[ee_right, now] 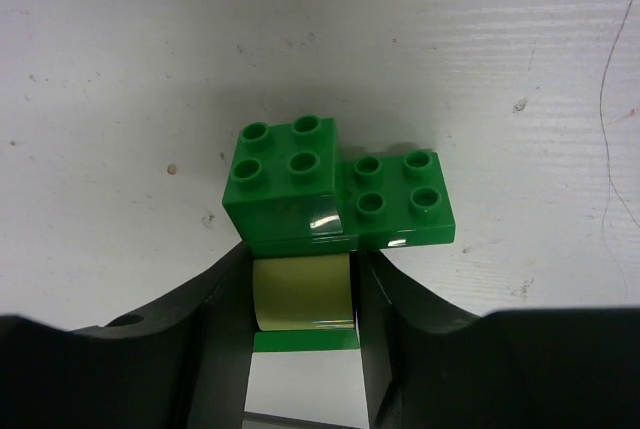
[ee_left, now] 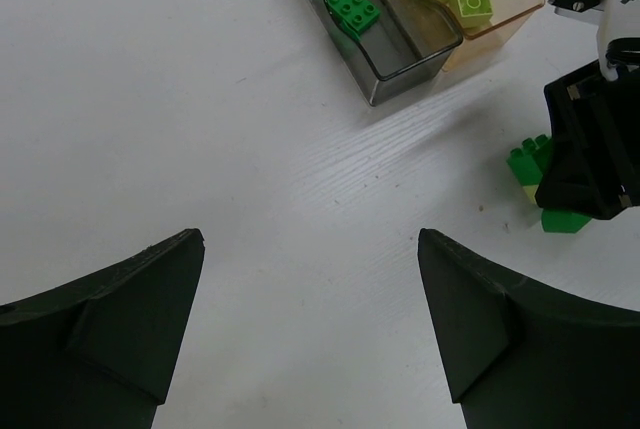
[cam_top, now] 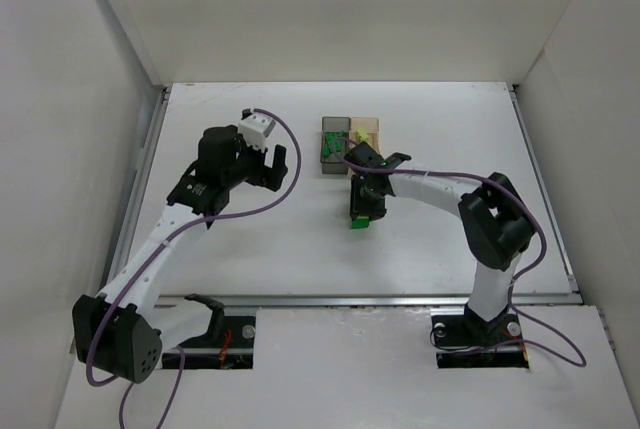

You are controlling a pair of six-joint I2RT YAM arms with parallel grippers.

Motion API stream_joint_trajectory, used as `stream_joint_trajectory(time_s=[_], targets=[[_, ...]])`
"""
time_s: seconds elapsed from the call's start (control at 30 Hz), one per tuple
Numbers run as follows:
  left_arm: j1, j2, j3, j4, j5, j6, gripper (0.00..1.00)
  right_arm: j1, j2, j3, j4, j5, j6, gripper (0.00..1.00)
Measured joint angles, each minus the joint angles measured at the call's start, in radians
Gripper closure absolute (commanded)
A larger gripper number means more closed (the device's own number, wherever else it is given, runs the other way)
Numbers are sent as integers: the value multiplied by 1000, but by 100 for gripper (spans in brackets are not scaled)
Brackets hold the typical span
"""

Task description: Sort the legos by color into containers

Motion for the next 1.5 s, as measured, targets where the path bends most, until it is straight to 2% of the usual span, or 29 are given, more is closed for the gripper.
stream_joint_trajectory(time_s=[0.07,0.23,0.33,0.43,0.57,0.7,0.83,0.97,1.23,1.37,1.5], targets=[[0,-3,0,0,1,1,17,0,0,0,3,0,-12,99],[0,-3,-9,-9,42,43,19,0,-39,-2,10,-9,-105,100],[0,-3,-11,-34,99,94,15,0,-132,-5,14,-39,-195,100],[0,0,-7,-75,222,167,13,0,-267,-9,47,-82,-298,100],[0,48,34,-115,458,228,12,0,-428,-21,105,-145,-407,100],[-15,121,79,-40,600,101,15,0,-473,-21,140,-153,-462,100],[-38,214,204,27,603,-95,25,4,-472,-24,151,-131,-482,100],[-61,267,320,65,565,-243,25,8,-513,-47,196,-114,-486,100],[-115,333,370,105,563,-421,12,9,-574,-53,267,-100,-489,100],[-129,373,377,109,563,-457,12,9,-572,-53,270,-99,-489,100],[-146,393,389,108,556,-472,23,9,-570,-53,270,-93,-489,100]])
